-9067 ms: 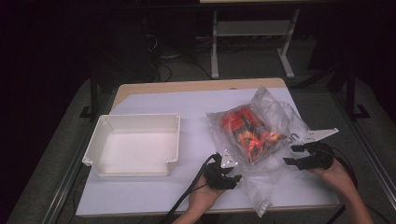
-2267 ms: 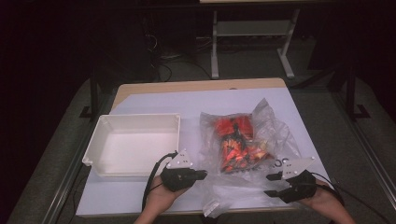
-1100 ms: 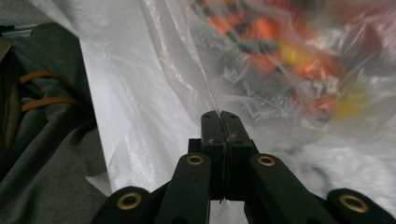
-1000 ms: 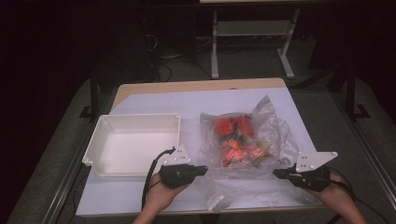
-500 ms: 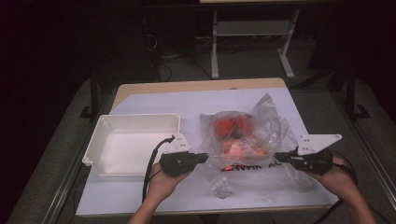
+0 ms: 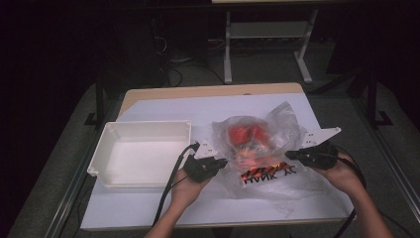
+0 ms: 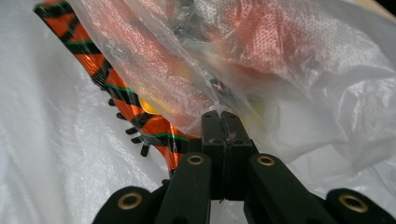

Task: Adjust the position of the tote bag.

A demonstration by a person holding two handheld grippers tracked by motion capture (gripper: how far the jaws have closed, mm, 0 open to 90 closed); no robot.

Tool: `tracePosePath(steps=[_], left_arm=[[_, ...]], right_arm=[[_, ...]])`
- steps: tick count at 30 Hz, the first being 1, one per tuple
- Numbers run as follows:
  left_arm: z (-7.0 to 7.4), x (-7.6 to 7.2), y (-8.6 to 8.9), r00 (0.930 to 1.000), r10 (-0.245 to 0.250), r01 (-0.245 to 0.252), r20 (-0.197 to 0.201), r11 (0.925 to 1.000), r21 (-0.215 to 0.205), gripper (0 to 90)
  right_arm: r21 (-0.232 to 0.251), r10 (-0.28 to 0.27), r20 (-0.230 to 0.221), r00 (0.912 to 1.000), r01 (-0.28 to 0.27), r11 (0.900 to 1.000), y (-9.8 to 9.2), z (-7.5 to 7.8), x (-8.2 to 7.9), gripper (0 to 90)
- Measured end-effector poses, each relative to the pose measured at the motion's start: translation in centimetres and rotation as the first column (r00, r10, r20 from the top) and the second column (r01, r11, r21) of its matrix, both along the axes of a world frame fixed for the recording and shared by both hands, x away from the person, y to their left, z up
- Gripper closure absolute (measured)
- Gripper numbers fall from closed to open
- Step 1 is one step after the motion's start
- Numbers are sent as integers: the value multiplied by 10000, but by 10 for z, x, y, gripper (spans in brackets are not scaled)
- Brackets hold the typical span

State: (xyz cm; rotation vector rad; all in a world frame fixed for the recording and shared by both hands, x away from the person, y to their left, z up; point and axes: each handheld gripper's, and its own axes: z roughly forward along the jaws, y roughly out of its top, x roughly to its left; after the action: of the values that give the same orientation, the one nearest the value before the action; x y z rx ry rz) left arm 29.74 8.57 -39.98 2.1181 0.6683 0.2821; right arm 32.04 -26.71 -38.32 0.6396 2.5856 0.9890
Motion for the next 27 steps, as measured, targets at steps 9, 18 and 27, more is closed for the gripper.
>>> tracePosePath(steps=[9,18,27], left_arm=[[-20,2,-17,9987,-39,63,-505,9989,467,900],[-30,2,-18,9960,-100,161,-892,9975,688,900],[-31,-3,-14,9941,-321,421,-1033,9944,968,900]], right_arm=[[-285,-78,-862,9963,54,9996,8,-27,5,895],[258,280,-1384,9900,-246,9994,11,-43,-6,895],[378,793,-1462,9861,-745,9965,23,-45,-15,896]])
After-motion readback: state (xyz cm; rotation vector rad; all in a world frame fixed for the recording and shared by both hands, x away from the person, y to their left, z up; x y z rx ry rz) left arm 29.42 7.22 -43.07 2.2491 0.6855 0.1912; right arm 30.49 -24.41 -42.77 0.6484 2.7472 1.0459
